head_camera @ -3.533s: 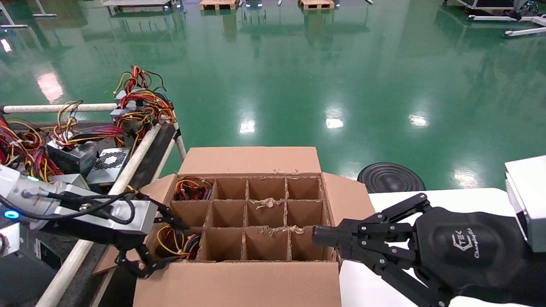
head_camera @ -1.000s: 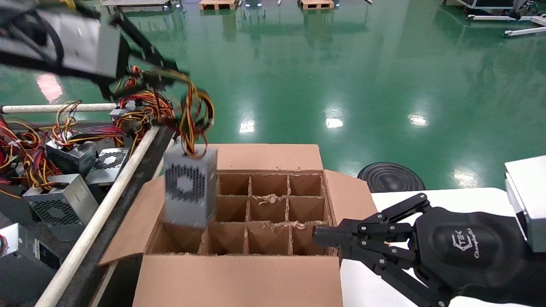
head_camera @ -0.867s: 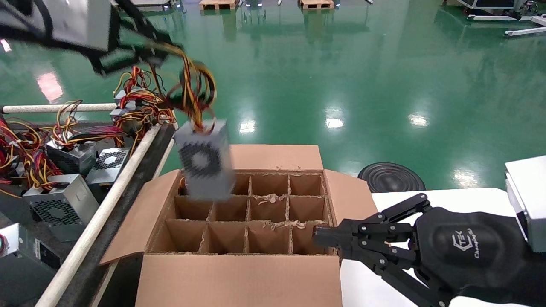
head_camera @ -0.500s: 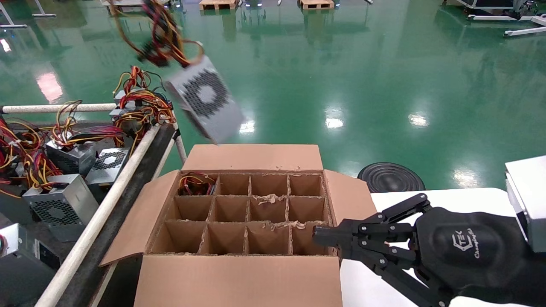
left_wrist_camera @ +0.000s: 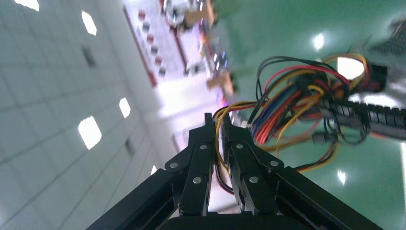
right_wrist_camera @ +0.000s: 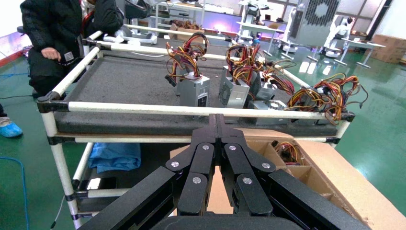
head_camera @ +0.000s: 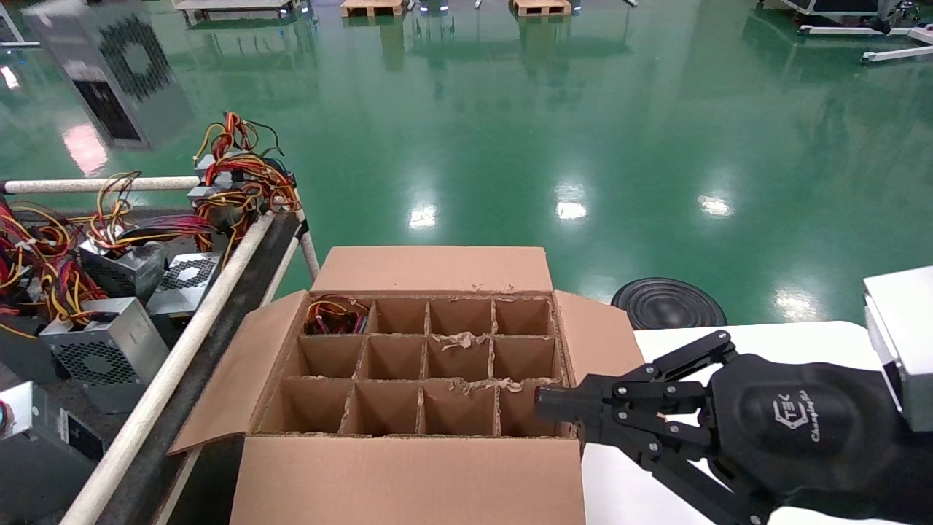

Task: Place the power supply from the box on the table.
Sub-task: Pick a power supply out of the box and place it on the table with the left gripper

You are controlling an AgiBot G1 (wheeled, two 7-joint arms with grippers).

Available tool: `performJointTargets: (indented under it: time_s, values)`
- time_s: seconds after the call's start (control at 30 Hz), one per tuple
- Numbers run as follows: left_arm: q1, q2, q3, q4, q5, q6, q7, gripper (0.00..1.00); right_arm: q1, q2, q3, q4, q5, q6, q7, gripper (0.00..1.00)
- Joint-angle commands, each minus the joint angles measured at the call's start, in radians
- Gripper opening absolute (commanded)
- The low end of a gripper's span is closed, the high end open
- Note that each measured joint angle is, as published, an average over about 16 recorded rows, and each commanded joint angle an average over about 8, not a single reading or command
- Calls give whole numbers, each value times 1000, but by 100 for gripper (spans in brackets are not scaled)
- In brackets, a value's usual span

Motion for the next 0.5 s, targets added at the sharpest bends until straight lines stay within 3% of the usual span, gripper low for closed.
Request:
performJointTargets:
  time_s: [0.03,0.5]
  values:
    - [-14,-6,6,14,20,-32,11,0,0,0,0,0,0,0,0,0]
    - [-120,-88,104,86,154,-171,32,0,0,0,0,0,0,0,0,0]
